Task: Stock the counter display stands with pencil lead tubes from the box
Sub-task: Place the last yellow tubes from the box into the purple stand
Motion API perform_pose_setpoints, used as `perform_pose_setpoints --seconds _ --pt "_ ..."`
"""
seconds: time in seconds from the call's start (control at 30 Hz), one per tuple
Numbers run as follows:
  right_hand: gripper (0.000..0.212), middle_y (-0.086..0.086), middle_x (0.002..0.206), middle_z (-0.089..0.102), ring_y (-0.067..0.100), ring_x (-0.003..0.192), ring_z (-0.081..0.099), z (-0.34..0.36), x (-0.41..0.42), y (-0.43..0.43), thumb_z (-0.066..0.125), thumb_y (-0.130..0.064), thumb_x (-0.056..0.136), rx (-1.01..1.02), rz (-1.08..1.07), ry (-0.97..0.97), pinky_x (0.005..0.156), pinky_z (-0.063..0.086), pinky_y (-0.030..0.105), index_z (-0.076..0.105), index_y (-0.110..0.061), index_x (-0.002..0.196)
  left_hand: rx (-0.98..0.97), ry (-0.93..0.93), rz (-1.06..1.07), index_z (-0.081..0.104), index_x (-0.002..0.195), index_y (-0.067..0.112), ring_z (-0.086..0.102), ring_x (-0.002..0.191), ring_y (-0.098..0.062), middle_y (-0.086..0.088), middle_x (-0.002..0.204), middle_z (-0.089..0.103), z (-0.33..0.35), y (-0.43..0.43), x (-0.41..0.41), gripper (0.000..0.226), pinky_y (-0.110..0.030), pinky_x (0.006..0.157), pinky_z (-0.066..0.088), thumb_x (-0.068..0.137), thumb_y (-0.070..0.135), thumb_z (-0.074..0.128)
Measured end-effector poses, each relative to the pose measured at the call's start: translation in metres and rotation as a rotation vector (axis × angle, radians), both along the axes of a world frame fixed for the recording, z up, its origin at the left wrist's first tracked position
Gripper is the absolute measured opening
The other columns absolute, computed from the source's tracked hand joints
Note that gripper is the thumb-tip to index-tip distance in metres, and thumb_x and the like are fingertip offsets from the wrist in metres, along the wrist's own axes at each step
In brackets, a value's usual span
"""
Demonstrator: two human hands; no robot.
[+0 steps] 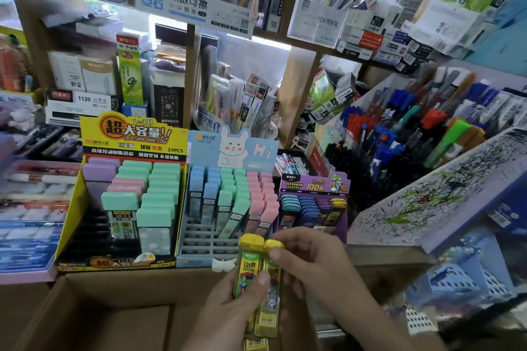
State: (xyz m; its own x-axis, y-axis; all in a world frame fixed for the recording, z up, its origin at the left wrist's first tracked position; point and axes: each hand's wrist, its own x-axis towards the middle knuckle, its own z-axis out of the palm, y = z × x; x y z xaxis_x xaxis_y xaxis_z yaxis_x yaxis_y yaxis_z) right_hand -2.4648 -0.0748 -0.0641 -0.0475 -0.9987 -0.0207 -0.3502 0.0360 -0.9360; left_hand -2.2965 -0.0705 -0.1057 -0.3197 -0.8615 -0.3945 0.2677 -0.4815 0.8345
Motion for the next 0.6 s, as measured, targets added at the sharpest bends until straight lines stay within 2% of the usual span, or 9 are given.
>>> perform_pose_setpoints --seconds 0.1,0.13,0.2,0.27,0.33,0.4,0.43,0.53,0.6 --pt "0.026 0.003 0.073 0.071 0.012 0.052 0.059 -0.003 -0.002 -0.002 0.081 -0.035 0.078 0.019 -0.027 -0.086 0.043 0.047 0.021 0.077 -0.018 0.097 0.018 -0.064 0.006 0.068 0.092 0.035 0.071 0.053 -0.007 0.015 0.061 0.074 0.005 0.0 0.001 0.008 -0.015 0.04 0.05 0.085 0.038 0.069" --pt "0.025 0.006 0.071 0.07 0.013 0.051 0.058 -0.003 -0.004 -0.002 0.082 -0.034 0.078 0.027 -0.041 -0.123 0.043 0.046 0.022 0.078 -0.017 0.096 0.011 -0.083 0.017 0.063 0.085 0.037 0.068 0.05 -0.005 0.02 0.054 0.069 0.005 0.0 0.002 0.008 -0.014 0.039 0.047 0.084 0.043 0.069" --pt "0.022 0.012 0.075 0.07 0.015 0.054 0.058 -0.001 -0.01 -0.001 0.082 -0.032 0.078 0.034 -0.074 -0.167 0.044 0.046 0.024 0.079 -0.017 0.094 -0.016 -0.059 0.02 0.055 0.075 0.036 0.055 0.055 -0.002 0.022 0.057 0.06 0.006 0.001 0.007 0.019 -0.018 0.047 0.046 0.082 0.046 0.07" --pt "0.018 0.02 0.082 0.071 0.017 0.057 0.058 0.004 -0.018 0.001 0.08 -0.03 0.077 0.022 -0.111 -0.171 0.046 0.046 0.024 0.079 -0.02 0.092 -0.012 -0.057 0.043 0.05 0.074 0.028 0.052 0.045 -0.002 0.018 0.053 0.056 0.004 0.001 0.011 0.025 -0.019 0.05 0.047 0.085 0.038 0.07" --pt "0.015 0.022 0.082 0.071 0.017 0.056 0.057 0.01 -0.027 0.003 0.078 -0.028 0.077 -0.029 -0.147 -0.166 0.045 0.046 0.022 0.08 -0.02 0.09 0.045 0.005 0.094 0.056 0.08 0.014 0.055 0.032 -0.009 0.002 0.04 0.059 0.006 0.002 0.01 0.02 -0.019 0.037 0.046 0.09 0.028 0.067" --pt "0.016 0.017 0.076 0.071 0.015 0.054 0.057 0.016 -0.037 0.004 0.076 -0.025 0.076 -0.099 -0.189 -0.138 0.042 0.045 0.02 0.08 -0.018 0.089 0.084 0.077 0.098 0.063 0.098 0.003 0.061 0.046 -0.026 -0.016 0.057 0.066 0.004 -0.001 0.006 0.031 -0.031 0.047 0.051 0.09 0.033 0.065" --pt "0.015 0.015 0.075 0.072 0.014 0.053 0.058 0.019 -0.042 0.005 0.076 -0.024 0.076 -0.129 -0.21 -0.105 0.042 0.046 0.019 0.08 -0.017 0.089 0.09 0.098 0.106 0.064 0.101 0.002 0.06 0.051 -0.029 -0.02 0.063 0.066 0.003 -0.003 0.005 0.039 -0.035 0.053 0.05 0.087 0.038 0.066" --pt "0.01 0.012 0.075 0.074 0.015 0.054 0.061 0.026 -0.061 0.005 0.076 -0.009 0.083 -0.218 -0.264 0.024 0.045 0.049 0.02 0.078 -0.015 0.09 0.104 0.157 0.121 0.062 0.1 0.001 0.056 0.053 -0.029 -0.02 0.067 0.063 0.003 -0.001 0.004 0.057 -0.037 0.055 0.046 0.073 0.051 0.067" --pt "0.016 0.006 0.074 0.074 0.012 0.055 0.063 0.028 -0.074 0.003 0.074 0.0 0.087 -0.275 -0.295 0.146 0.049 0.051 0.019 0.076 -0.015 0.092 0.126 0.147 0.14 0.061 0.1 0.0 0.053 0.05 -0.028 -0.021 0.066 0.06 0.004 -0.002 0.004 0.056 -0.035 0.051 0.044 0.078 0.051 0.066"
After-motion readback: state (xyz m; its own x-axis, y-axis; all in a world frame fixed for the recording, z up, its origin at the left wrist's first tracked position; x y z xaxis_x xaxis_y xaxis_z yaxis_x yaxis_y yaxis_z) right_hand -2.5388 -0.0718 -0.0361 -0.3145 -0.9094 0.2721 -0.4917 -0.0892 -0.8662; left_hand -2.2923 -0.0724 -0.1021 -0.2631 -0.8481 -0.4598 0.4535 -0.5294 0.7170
